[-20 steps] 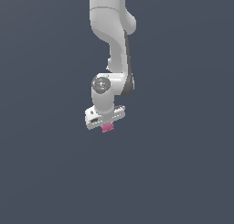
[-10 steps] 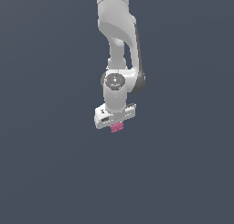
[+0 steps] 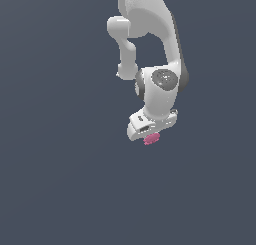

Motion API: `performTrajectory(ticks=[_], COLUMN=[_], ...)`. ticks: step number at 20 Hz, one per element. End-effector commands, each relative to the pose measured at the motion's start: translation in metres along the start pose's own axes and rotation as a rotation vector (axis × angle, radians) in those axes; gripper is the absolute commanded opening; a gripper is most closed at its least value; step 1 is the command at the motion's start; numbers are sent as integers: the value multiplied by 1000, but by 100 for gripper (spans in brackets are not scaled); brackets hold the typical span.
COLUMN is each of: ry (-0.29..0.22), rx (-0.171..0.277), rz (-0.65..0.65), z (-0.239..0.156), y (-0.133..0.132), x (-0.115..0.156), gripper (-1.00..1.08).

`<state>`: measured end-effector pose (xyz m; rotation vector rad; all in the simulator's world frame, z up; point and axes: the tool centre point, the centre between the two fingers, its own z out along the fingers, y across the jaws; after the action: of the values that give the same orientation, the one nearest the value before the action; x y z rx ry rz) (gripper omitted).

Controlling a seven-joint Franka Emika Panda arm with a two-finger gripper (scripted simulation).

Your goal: Pick up the object and move it to a goal position.

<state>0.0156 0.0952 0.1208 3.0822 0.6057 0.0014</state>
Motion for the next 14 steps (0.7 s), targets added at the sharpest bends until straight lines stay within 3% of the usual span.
performTrajectory(ticks=[1,7,14], ry=[0,-1,-1], rx=[0,0,0], rz=[1,1,1], z=[-14,-44,-64], y=[-22,-68,-97], x=[17,54,79], gripper=[-100,-100,-100])
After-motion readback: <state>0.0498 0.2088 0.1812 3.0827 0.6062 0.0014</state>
